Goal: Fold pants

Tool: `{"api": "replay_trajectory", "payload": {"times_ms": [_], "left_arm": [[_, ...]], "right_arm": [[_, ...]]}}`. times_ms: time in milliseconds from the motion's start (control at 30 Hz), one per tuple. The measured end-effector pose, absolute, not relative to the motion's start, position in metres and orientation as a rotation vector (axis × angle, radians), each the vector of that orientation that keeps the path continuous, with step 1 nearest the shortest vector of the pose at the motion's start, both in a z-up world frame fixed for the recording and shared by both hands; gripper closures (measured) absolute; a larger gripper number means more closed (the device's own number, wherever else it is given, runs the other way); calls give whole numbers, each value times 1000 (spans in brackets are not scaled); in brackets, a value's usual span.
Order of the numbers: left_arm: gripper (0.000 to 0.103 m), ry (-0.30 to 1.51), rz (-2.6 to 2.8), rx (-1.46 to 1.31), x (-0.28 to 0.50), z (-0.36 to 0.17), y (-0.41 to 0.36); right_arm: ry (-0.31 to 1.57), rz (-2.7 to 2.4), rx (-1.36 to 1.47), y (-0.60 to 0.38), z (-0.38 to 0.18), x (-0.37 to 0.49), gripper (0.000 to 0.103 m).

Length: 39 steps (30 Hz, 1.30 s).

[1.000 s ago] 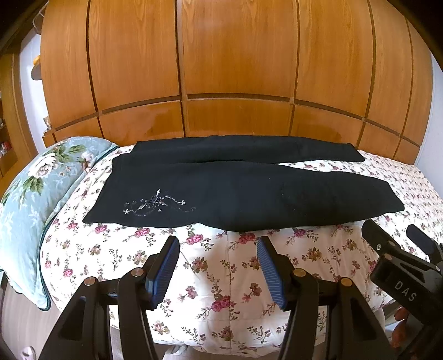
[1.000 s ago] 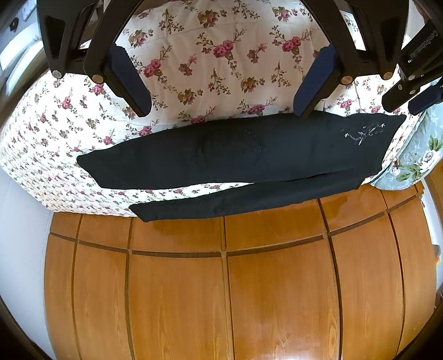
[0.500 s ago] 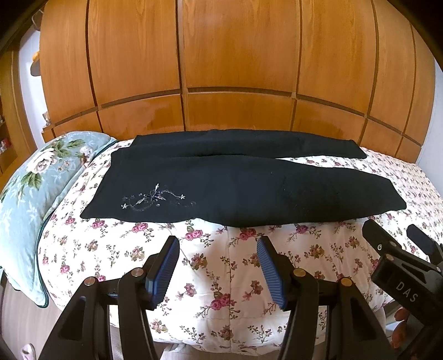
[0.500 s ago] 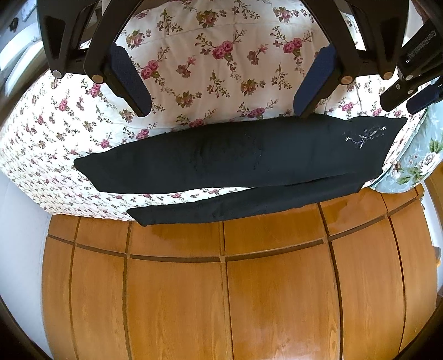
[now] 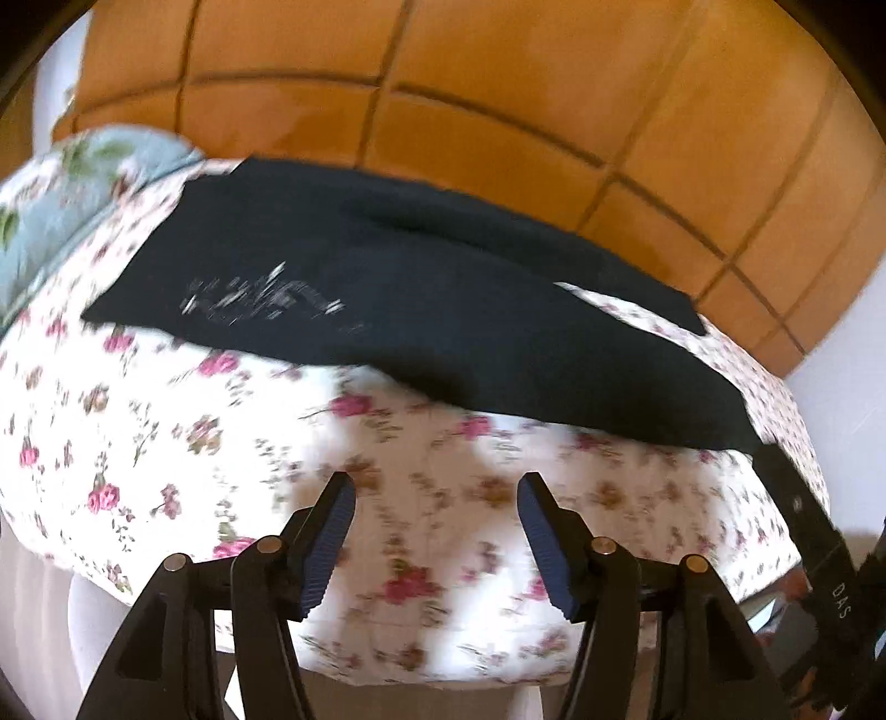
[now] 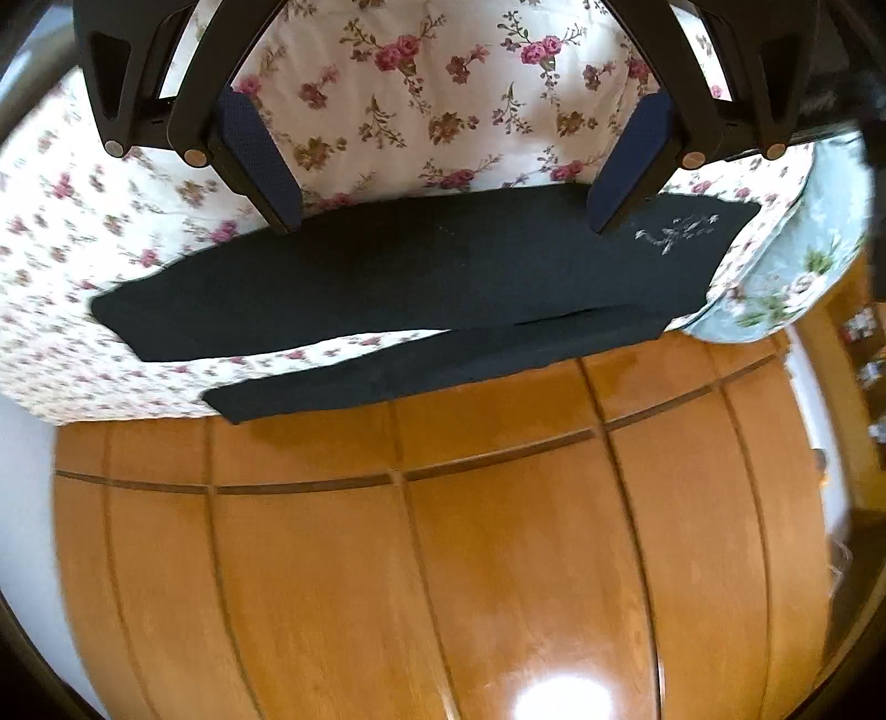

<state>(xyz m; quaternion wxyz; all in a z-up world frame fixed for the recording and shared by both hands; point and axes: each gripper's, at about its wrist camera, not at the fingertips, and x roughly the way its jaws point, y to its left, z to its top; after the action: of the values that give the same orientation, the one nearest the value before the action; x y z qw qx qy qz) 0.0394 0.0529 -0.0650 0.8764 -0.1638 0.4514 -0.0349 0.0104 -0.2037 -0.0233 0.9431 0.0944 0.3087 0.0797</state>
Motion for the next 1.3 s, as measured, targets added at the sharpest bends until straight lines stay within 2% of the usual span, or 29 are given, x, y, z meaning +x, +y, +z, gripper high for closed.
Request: {"api": "replay_trajectory", "payload": {"times_ms": [167, 300, 500, 567, 600, 633, 733, 1000, 1067, 1200, 1267, 1300], "left_arm": [[41, 932, -2, -493, 51, -88, 108], [41, 832, 72, -604, 56, -101, 159], [41, 794, 125, -716, 72, -123, 213], [41, 783, 122, -741, 76, -128, 222], [41, 766, 115, -758, 77, -130, 227], [41, 746, 111, -773, 80, -128, 230], [42, 697, 108, -804, 88, -133, 235], [42, 636, 97, -869, 110, -147, 260], [42, 633, 99, -866, 114, -146, 262], [42, 642, 117, -814, 121, -147, 256], [43, 645, 131, -801, 122, -148, 256], [52, 665, 145, -784, 125, -147, 255]], "right_arm": [[770, 160, 320, -240, -61, 36, 0], [802, 149, 525, -289, -85, 56, 1], [802, 90, 925, -366, -124, 83, 17], [785, 80, 1016, -380, -137, 88, 28], [775, 73, 1036, -385, -139, 91, 38], [772, 68, 1043, -387, -139, 94, 45], [759, 73, 1053, -391, -139, 107, 52], [748, 138, 1014, -397, -146, 145, 54], [768, 147, 956, -394, -146, 150, 62], [758, 120, 927, -397, -155, 149, 88], [743, 131, 931, -400, -158, 145, 93], [744, 131, 923, -400, -159, 144, 94]]}}
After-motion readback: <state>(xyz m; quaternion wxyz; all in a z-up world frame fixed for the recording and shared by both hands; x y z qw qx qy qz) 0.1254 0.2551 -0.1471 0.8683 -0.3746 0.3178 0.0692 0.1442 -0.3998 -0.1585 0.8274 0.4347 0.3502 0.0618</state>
